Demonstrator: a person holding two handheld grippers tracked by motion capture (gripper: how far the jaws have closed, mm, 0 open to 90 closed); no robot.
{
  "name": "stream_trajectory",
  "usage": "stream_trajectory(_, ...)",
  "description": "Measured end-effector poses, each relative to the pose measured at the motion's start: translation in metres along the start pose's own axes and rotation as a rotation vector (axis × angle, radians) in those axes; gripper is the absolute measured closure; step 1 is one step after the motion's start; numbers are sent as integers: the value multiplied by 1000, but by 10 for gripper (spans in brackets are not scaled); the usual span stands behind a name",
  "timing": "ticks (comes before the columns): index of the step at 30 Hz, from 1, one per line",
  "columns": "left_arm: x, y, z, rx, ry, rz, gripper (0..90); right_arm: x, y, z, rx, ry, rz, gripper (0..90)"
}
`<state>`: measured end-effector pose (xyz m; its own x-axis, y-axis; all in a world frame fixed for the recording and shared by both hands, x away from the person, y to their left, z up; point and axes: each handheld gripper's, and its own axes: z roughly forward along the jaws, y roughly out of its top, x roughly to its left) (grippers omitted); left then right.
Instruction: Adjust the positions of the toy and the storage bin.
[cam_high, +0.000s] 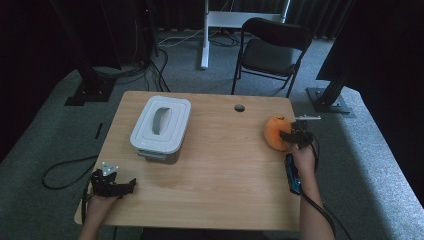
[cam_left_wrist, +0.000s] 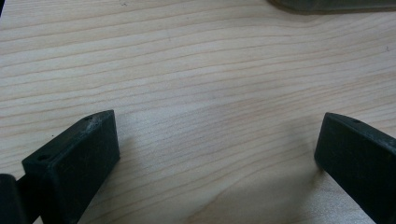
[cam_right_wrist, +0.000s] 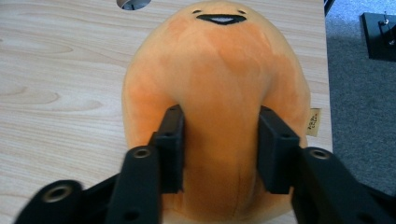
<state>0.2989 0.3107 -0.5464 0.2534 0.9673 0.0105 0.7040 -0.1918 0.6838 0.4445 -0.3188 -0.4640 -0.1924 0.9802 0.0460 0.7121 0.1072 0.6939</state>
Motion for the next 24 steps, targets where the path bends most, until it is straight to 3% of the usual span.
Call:
stream_trajectory(4,0,0,0,0,1,-2,3,-2,-1,-5,-15,25,23,379)
stream_trajectory(8,-1,1,1,-1,-4,2,3,1,0,-16,-55,56,13,211)
stream_trajectory(9,0,2,1,-2,-9,2,2,3,1,-18,-56,68,-9,157)
stream_trajectory(11,0,2,1,-11,-32,-5,2,11,2,-22,-55,84,-50,146)
stream_trajectory(12,1,2,1,-12,-34,-9,3,15,3,-23,-58,65,-72,146)
stream_trajectory(16,-3,3,1,2,-41,18,3,34,5,-27,-84,58,-139,134)
stream_trajectory(19,-3,6,1,-2,-87,10,3,51,6,-30,-108,61,-188,132)
stream_trajectory(24,2,11,-2,-44,-82,5,3,80,9,-34,-150,135,-230,130)
